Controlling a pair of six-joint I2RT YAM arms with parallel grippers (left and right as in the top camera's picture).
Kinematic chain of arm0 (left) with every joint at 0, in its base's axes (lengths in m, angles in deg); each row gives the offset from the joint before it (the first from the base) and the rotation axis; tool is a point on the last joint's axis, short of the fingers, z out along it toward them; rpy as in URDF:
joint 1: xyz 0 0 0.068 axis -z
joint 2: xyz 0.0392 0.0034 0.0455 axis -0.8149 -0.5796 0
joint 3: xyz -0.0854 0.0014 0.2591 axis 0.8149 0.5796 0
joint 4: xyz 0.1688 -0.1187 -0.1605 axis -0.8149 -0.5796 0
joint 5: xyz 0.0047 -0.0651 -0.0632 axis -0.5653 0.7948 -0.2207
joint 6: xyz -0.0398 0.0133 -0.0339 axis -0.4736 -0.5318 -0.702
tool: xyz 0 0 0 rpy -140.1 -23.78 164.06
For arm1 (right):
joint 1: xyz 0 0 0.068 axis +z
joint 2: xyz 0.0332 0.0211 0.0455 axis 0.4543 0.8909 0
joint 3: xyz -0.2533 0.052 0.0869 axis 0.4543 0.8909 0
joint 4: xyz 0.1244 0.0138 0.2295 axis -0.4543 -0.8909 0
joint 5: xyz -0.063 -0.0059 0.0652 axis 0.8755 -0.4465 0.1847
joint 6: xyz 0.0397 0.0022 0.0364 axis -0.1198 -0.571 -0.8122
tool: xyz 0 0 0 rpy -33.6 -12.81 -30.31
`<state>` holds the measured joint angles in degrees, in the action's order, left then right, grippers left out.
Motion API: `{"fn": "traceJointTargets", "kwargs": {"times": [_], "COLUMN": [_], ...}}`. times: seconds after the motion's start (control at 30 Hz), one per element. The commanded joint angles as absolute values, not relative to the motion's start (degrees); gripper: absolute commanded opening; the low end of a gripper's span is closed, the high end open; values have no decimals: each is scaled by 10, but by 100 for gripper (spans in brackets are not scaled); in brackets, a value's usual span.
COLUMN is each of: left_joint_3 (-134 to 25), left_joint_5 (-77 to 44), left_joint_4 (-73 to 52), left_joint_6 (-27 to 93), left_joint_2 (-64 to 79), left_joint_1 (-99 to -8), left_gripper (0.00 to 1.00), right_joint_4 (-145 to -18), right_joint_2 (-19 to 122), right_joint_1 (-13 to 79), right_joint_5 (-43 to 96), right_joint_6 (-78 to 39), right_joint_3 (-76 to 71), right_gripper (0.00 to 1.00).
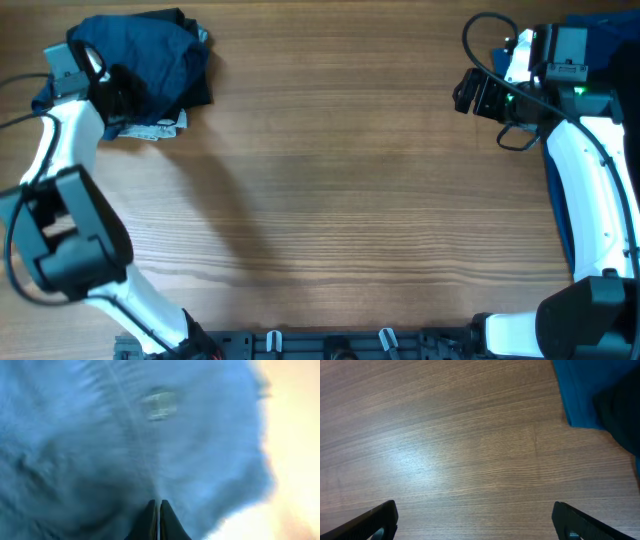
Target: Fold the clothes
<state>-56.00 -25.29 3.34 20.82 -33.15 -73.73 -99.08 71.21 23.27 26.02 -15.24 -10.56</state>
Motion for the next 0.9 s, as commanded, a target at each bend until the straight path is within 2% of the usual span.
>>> {"fn": "traceJointTargets", "kwargs": {"times": [0.0,0.03,0.07,0.1,0.13,0.87], "left_joint_3": [-561,-561,-561,-561,-561,-561], "left_joint_5": [-212,-212,-212,-213,-213,-213], "left_joint_4": [35,22,6,-5,-17,-29], "left_joint_6": [223,223,223,223,223,223], "left_joint_2": [-196,-164,-137,-120,-102,-82], "left_joint_1": [-722,-716,-712,-709,-706,-705], "left_gripper": [6,16,49,88,100,100], "right_joint_4": [-991,-991,-991,-991,-991,-991], "right_joint_2": [717,717,717,717,717,711], "right_joint_1": [233,233,233,233,233,233], "right_joint_5": [270,270,270,270,270,270], "right_joint_6": [-159,-159,-159,-159,-159,-159], "right_joint_3": [-103,-103,-103,-103,-103,-100], "right_gripper": [100,100,100,100,100,100]}}
